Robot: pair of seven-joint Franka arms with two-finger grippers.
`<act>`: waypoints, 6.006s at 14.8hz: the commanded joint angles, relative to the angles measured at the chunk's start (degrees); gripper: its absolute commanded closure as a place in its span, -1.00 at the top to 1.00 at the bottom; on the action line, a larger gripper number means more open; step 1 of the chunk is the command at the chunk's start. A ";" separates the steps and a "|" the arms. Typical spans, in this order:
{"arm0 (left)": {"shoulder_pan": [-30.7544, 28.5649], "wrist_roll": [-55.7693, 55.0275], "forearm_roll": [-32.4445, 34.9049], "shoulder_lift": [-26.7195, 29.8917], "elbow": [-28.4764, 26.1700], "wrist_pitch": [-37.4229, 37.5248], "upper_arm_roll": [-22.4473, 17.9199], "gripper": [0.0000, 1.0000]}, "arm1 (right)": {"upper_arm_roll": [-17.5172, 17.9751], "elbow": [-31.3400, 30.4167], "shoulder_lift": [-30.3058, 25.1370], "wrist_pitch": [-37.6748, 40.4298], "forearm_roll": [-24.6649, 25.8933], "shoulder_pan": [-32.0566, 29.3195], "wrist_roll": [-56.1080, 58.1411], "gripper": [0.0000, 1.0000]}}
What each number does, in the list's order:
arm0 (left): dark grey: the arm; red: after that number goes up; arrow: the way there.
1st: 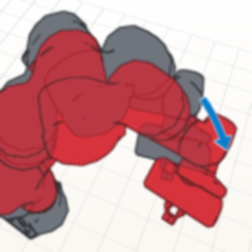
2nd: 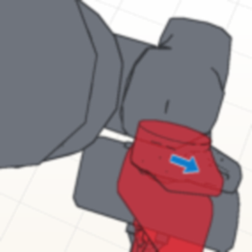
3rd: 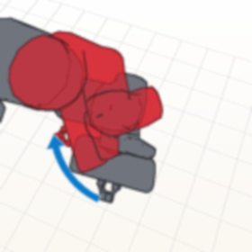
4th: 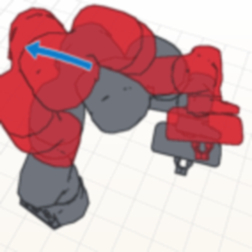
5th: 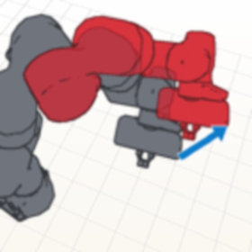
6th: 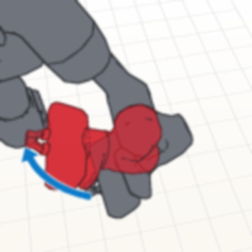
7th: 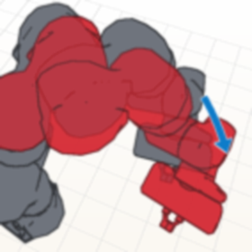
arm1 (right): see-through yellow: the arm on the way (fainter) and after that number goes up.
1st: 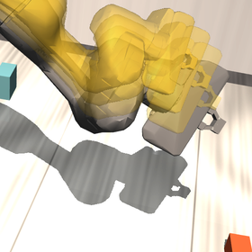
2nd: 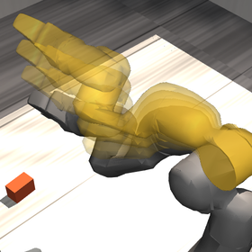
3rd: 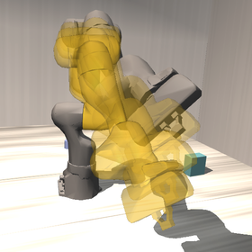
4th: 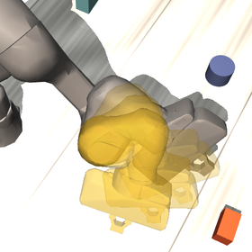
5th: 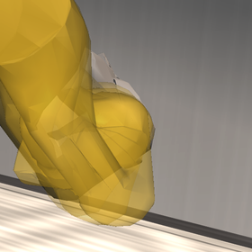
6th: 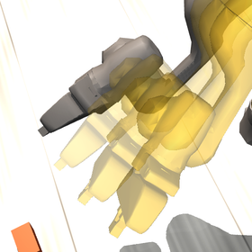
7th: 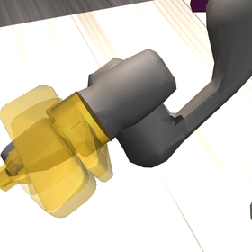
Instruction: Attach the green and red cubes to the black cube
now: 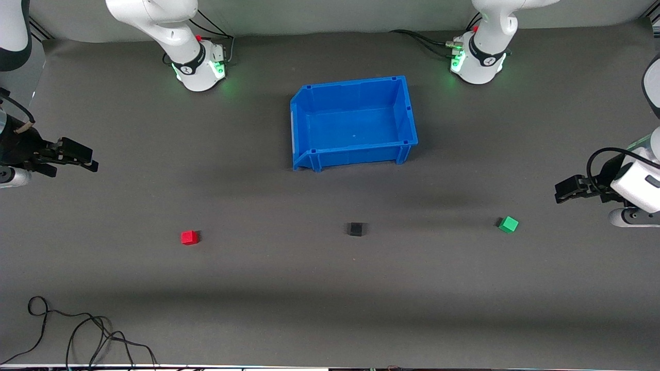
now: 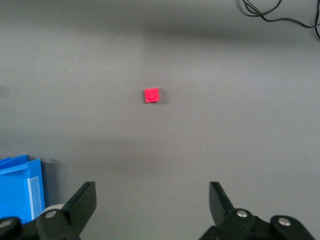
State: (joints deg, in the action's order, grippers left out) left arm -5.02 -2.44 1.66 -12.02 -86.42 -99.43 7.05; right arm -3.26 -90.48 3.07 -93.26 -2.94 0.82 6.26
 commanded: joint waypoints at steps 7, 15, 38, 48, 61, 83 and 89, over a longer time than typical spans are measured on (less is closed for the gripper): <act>-0.08 -0.12 0.80 0.25 -1.46 -0.68 -0.02 0.93 | 0.01 1.27 0.36 0.53 -0.84 0.06 -0.11 1.00; -3.86 -12.03 1.33 -2.83 -7.87 -6.81 -0.37 0.98 | 0.36 9.36 7.91 0.45 -1.11 0.06 -43.01 1.00; -4.47 -57.15 1.42 -19.18 -28.01 -47.61 -0.37 0.75 | 0.27 -5.58 34.71 -34.17 -24.13 -1.43 -70.95 1.00; -4.47 -54.51 2.12 -18.92 -27.14 -44.71 -0.37 -0.82 | 0.27 -5.50 37.54 -35.77 -28.00 -0.64 -66.56 0.68; 6.42 -77.00 -0.07 -21.64 -10.00 -28.62 0.15 -1.00 | 0.36 -1.64 34.38 -30.41 -28.00 0.93 -68.13 -0.45; 30.94 -120.44 -0.87 -36.05 2.40 -33.99 0.15 -1.00 | 0.27 10.76 45.79 -46.22 -27.91 33.98 -107.43 -0.52; 31.30 -120.52 -1.04 -37.54 4.24 -35.30 0.15 -1.00 | 0.27 11.90 48.43 -49.12 -27.39 37.24 -107.95 -0.53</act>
State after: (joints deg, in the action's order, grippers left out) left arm 25.37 -121.95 0.76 -47.78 -84.60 -133.95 7.86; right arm -2.32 -81.50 49.55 -141.56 -29.90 36.59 -100.25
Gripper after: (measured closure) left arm 0.630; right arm 0.604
